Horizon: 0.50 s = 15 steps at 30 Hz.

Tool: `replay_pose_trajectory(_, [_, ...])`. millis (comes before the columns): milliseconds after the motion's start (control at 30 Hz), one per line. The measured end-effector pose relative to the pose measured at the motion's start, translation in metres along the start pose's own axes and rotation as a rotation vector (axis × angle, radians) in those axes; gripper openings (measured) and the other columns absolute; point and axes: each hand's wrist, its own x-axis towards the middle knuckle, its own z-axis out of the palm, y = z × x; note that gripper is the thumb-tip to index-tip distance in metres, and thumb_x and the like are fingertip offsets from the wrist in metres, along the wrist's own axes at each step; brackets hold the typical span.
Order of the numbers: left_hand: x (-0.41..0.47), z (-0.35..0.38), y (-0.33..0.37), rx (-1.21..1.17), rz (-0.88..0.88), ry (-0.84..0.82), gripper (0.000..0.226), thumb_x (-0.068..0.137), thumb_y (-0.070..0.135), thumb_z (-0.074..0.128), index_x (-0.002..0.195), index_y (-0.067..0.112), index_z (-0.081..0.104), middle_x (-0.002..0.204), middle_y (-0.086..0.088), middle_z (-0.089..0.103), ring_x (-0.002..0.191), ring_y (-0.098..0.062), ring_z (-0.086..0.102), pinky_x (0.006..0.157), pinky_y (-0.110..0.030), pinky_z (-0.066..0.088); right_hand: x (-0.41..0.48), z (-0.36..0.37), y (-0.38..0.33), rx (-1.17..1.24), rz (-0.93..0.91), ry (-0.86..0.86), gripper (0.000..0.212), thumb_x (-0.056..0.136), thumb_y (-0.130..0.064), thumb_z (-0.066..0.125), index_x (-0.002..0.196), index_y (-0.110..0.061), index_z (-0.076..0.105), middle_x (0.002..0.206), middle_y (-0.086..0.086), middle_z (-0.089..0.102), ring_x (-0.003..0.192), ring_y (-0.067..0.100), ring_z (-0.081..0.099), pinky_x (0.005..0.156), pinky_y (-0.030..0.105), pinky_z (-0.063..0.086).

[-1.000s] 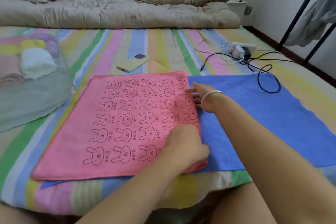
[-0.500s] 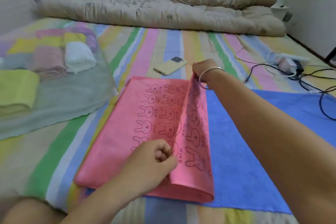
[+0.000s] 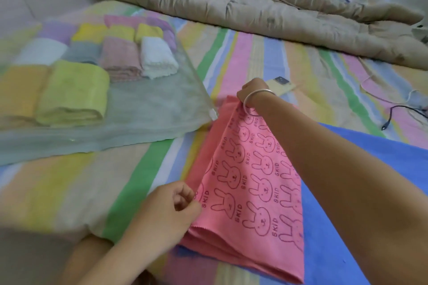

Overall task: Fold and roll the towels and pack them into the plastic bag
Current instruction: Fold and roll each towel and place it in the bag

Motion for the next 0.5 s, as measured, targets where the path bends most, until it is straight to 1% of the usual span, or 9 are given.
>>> replay_pose_trajectory(67, [-0.001,-0.007,-0.001,-0.029,-0.023,-0.021,0.017,0.070,0.028,0.064,0.065,0.015,0.056,0.047,0.003,0.051,0.040,-0.009,0.037,0.053,-0.027,0.034,0.004,0.008,-0.009,-0.029,0.001,-0.019,0.016,0.092,-0.016,0.049,0.097,-0.009,0.062,0.071,0.005,0.051,0.059,0.020,0.046,0.047,0.025,0.031])
replay_pose_trajectory(100, [-0.001,-0.010,-0.002,-0.018,-0.037,-0.028,0.018,0.065,0.032,0.059,0.065,0.015,0.056,0.047,0.002,0.052,0.040,-0.010,0.037,0.053,-0.027,0.033,0.004,0.011,-0.014,-0.046,-0.014,-0.039,0.022,0.095,-0.017,0.047,0.106,-0.008,0.063,0.079,0.007,0.058,0.067,0.020,0.054,0.049,0.024,0.033])
replay_pose_trajectory(167, [0.001,-0.016,-0.007,-0.006,-0.067,-0.030,0.021,0.061,0.036,0.055,0.068,0.016,0.059,0.049,0.000,0.055,0.042,-0.011,0.040,0.054,-0.027,0.034,0.008,0.017,-0.016,0.059,0.010,-0.115,0.028,0.092,-0.015,0.055,0.117,-0.007,0.061,0.108,0.011,0.065,0.087,0.024,0.060,0.054,0.025,0.039])
replay_pose_trajectory(200, [0.002,-0.019,-0.010,-0.007,-0.084,-0.021,0.021,0.061,0.036,0.056,0.071,0.019,0.061,0.050,0.000,0.057,0.042,-0.012,0.043,0.055,-0.028,0.036,0.010,0.019,-0.015,0.100,0.020,-0.157,0.032,0.088,-0.011,0.060,0.119,-0.007,0.060,0.116,0.012,0.063,0.084,0.024,0.059,0.054,0.024,0.040])
replay_pose_trajectory(267, [0.003,-0.023,-0.012,0.001,-0.111,-0.008,0.017,0.063,0.036,0.059,0.072,0.022,0.062,0.051,0.001,0.058,0.041,-0.012,0.043,0.056,-0.030,0.039,0.010,0.022,-0.013,0.216,0.059,-0.186,0.036,0.085,-0.007,0.063,0.121,-0.007,0.059,0.111,0.013,0.062,0.072,0.020,0.055,0.055,0.025,0.044])
replay_pose_trajectory(300, [0.002,-0.024,-0.012,0.012,-0.119,-0.012,0.015,0.066,0.033,0.062,0.070,0.018,0.062,0.051,0.002,0.058,0.041,-0.013,0.042,0.056,-0.031,0.040,0.007,0.024,-0.012,0.289,0.060,-0.184,0.037,0.085,-0.008,0.062,0.122,-0.007,0.058,0.105,0.011,0.060,0.073,0.020,0.056,0.058,0.027,0.049])
replay_pose_trajectory(367, [0.001,-0.024,-0.010,0.047,-0.125,-0.013,0.013,0.068,0.029,0.064,0.070,0.016,0.061,0.050,0.002,0.058,0.040,-0.012,0.043,0.057,-0.031,0.043,0.005,0.028,-0.007,0.429,0.069,-0.178,0.045,0.085,-0.008,0.057,0.130,-0.007,0.053,0.102,0.010,0.059,0.084,0.025,0.062,0.077,0.038,0.057])
replay_pose_trajectory(433, [0.000,-0.026,-0.009,0.112,-0.131,-0.035,0.009,0.073,0.023,0.066,0.072,0.017,0.060,0.050,0.001,0.057,0.039,-0.011,0.045,0.057,-0.033,0.046,-0.004,0.024,0.000,0.551,0.013,-0.157,0.050,0.088,-0.002,0.049,0.137,-0.010,0.047,0.112,0.011,0.058,0.087,0.026,0.064,0.085,0.043,0.056])
replay_pose_trajectory(500, [0.000,-0.029,-0.008,0.268,-0.113,-0.069,0.008,0.077,0.024,0.065,0.078,0.021,0.057,0.057,0.000,0.063,0.046,-0.011,0.055,0.062,-0.034,0.050,-0.023,0.014,0.016,0.478,-0.113,-0.087,0.048,0.091,-0.001,0.046,0.137,-0.018,0.048,0.130,0.004,0.053,0.092,0.018,0.063,0.086,0.034,0.055])
